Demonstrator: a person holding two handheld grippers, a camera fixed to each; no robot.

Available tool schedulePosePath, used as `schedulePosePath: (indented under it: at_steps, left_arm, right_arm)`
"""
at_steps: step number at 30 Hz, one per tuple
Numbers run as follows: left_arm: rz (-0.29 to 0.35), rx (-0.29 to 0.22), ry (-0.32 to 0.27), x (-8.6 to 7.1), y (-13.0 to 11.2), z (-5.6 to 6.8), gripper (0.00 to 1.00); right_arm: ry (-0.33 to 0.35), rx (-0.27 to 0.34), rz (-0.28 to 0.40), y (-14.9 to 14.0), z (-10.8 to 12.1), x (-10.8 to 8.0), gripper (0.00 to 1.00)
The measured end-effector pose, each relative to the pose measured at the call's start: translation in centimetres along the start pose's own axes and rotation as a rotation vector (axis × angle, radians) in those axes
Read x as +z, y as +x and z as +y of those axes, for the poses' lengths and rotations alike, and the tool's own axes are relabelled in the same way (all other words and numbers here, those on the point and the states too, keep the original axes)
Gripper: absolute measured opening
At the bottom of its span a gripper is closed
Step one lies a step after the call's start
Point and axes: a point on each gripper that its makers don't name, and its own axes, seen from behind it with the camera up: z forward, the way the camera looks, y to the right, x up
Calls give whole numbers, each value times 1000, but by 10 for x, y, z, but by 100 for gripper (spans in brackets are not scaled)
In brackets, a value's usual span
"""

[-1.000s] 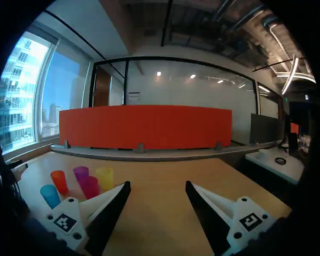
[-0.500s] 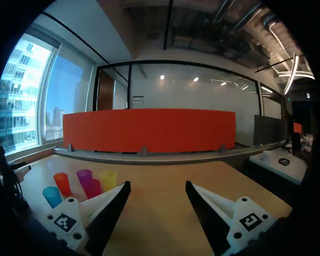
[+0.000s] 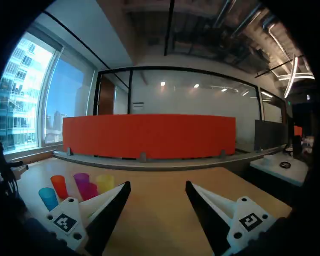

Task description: Pour water

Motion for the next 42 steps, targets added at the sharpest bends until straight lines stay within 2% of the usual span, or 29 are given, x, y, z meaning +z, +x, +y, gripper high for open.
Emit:
schedulePosePath:
  at_steps: [12, 21, 27, 36, 42]
  left_arm:
    - [0, 0, 0, -1, 0, 0, 98]
    - [0, 0, 0, 0, 0, 0, 98]
    - [0, 0, 0, 0, 0, 0, 98]
    - [0, 0, 0, -1, 0, 0, 98]
    - [0, 0, 0, 0, 0, 0, 98]
  right_arm:
    - [9, -18, 62, 1, -20, 16, 100]
    - [-9, -1, 44, -18, -24, 24, 100]
    - [4, 23, 39, -27, -21, 22, 100]
    - [-12, 55, 52, -31, -3, 12, 100]
    - [-18, 78, 48, -35, 3, 12, 99]
